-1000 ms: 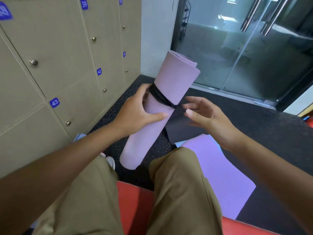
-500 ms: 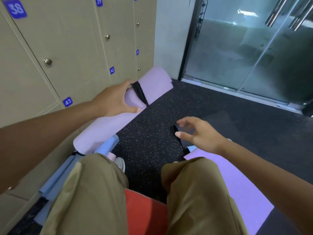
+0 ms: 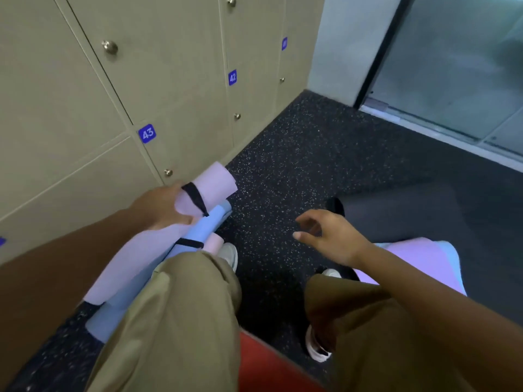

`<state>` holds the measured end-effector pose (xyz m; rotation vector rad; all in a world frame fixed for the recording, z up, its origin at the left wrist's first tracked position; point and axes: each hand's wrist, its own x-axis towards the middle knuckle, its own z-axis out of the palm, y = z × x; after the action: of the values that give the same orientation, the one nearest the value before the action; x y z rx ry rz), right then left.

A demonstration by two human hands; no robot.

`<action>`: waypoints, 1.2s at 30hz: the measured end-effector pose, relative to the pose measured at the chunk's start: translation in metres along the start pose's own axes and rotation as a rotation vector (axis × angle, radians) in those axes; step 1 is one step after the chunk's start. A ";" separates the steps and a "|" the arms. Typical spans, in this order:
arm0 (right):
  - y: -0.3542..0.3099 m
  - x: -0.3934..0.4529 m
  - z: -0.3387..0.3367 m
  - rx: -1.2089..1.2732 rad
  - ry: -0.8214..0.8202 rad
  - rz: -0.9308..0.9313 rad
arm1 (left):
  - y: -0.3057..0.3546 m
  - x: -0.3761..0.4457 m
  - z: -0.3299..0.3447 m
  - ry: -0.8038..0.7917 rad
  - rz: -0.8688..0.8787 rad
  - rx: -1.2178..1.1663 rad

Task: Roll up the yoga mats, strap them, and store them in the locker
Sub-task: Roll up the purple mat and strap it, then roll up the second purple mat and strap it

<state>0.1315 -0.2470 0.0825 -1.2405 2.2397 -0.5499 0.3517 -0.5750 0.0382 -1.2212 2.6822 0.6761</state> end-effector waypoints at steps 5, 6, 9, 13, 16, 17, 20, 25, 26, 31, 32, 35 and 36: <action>0.008 0.042 0.026 -0.032 -0.102 -0.009 | -0.049 0.027 0.034 -0.124 -0.063 0.046; 0.011 0.050 0.032 -0.034 -0.124 -0.006 | -0.054 0.034 0.042 -0.117 -0.071 0.044; 0.018 0.070 0.045 -0.047 -0.182 0.000 | -0.074 0.052 0.071 -0.124 -0.141 0.040; 0.030 0.087 0.061 -0.024 -0.236 0.029 | -0.099 0.079 0.102 -0.108 -0.217 0.020; 0.035 0.094 0.067 0.004 -0.279 0.057 | -0.104 0.090 0.116 -0.127 -0.242 0.019; 0.036 0.094 0.068 0.016 -0.283 0.065 | -0.109 0.094 0.120 -0.125 -0.235 0.001; 0.039 0.095 0.069 0.042 -0.277 0.086 | -0.115 0.101 0.126 -0.104 -0.234 -0.035; 0.040 0.091 0.068 0.062 -0.262 0.117 | -0.112 0.094 0.129 -0.105 -0.231 0.030; 0.040 0.090 0.068 0.064 -0.257 0.120 | -0.111 0.091 0.127 -0.111 -0.236 0.043; 0.042 0.087 0.067 0.045 -0.253 0.122 | -0.109 0.083 0.128 -0.119 -0.235 0.079; 0.043 0.086 0.067 0.046 -0.253 0.124 | -0.106 0.081 0.127 -0.127 -0.240 0.090; 0.043 0.086 0.066 0.042 -0.254 0.126 | -0.103 0.077 0.126 -0.138 -0.238 0.113; 0.044 0.086 0.066 0.040 -0.254 0.128 | -0.101 0.076 0.124 -0.138 -0.234 0.115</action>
<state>0.1048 -0.3056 -0.0152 -1.0738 2.0662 -0.3638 0.3666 -0.6308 -0.1291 -1.3739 2.3825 0.5435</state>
